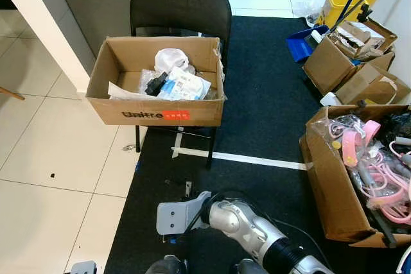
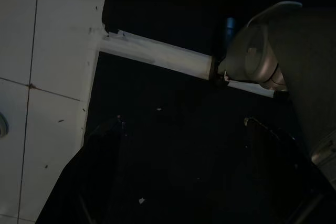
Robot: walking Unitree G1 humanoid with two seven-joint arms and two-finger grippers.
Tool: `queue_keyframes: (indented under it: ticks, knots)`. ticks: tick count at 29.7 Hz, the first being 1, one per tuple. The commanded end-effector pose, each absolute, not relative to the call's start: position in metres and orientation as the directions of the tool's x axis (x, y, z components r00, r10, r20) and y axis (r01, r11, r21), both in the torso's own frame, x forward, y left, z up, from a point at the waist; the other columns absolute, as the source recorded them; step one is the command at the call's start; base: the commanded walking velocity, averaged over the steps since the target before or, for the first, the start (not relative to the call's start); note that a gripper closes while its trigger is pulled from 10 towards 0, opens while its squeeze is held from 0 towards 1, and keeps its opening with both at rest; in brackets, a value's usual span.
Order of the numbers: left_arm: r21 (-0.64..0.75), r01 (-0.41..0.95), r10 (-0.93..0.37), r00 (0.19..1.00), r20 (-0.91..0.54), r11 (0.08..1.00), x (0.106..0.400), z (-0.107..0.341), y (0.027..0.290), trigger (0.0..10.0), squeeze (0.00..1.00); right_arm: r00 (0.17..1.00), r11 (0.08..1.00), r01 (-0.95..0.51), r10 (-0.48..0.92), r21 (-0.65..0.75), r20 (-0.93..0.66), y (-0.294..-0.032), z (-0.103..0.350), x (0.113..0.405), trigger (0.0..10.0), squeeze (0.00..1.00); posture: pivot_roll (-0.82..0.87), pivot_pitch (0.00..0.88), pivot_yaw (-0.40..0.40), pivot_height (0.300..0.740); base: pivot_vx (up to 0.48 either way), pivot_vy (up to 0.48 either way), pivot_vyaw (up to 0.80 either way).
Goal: Picking trash to rubbish bin
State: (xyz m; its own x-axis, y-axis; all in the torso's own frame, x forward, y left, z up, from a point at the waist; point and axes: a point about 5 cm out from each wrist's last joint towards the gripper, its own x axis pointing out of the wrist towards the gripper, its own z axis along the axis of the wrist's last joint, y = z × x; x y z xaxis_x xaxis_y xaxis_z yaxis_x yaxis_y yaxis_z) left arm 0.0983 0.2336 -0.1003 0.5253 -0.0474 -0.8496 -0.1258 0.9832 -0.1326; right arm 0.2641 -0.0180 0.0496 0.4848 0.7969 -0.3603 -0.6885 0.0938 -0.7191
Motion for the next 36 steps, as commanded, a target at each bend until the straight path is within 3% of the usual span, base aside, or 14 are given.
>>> queue_keyframes:
  ticks: [1, 4, 10, 11, 15, 16, 36]
  knots:
    - [-0.119, -0.145, -0.032, 0.495, -0.868, 0.982, 0.0874, -0.1018, 0.2394, 10.0, 0.00, 0.512, 0.126, -0.674, 0.790, -0.728, -0.337, -0.0213, 0.0483, 0.2628, 10.0, 0.00, 0.05, 0.224, 0.096, 0.740, 0.000, 0.000, 0.00]
    - [-0.124, -0.146, -0.035, 0.496, -0.868, 0.982, 0.0867, -0.1023, 0.2379, 10.0, 0.00, 0.570, 0.200, -0.657, 0.763, -0.727, -0.305, -0.0271, 0.0502, 0.2662, 10.0, 0.00, 0.04, 0.229, 0.098, 0.740, 0.000, 0.000, 0.00]
    - [-0.129, -0.136, -0.048, 0.483, -0.874, 0.982, 0.0832, -0.1037, 0.2355, 10.0, 0.00, 0.548, 0.193, -0.697, 0.764, -0.691, -0.339, -0.0247, 0.0466, 0.2650, 10.0, 0.00, 0.04, 0.227, 0.107, 0.740, 0.000, 0.000, 0.00]
    - [-0.129, -0.136, -0.047, 0.484, -0.874, 0.982, 0.0835, -0.1035, 0.2359, 10.0, 0.00, 0.549, 0.195, -0.698, 0.764, -0.689, -0.340, -0.0248, 0.0461, 0.2650, 10.0, 0.00, 0.00, 0.000, 0.000, 0.740, 0.000, 0.000, 0.00]
    - [-0.125, -0.141, -0.041, 0.492, -0.870, 0.982, 0.0850, -0.1026, 0.2377, 10.0, 0.00, 0.544, 0.212, -0.714, 0.768, -0.667, -0.339, -0.0243, 0.0457, 0.2654, 10.0, 0.00, 0.00, 0.000, 0.000, 0.740, 0.000, 0.000, 0.00]
    - [-0.125, -0.141, -0.040, 0.493, -0.869, 0.982, 0.0854, -0.1024, 0.2383, 10.0, 0.00, 0.542, 0.213, -0.714, 0.771, -0.667, -0.334, -0.0239, 0.0462, 0.2654, 10.0, 0.00, 0.05, 0.229, 0.105, 0.740, 0.000, 0.000, 0.00]
    - [-0.127, -0.132, -0.048, 0.484, -0.874, 0.983, 0.0790, -0.1031, 0.2392, 10.0, 0.00, 0.529, 0.208, -0.734, 0.772, -0.647, -0.352, -0.0227, 0.0443, 0.2588, 10.0, 0.00, 0.05, 0.251, 0.111, 0.740, 0.000, 0.000, 0.00]
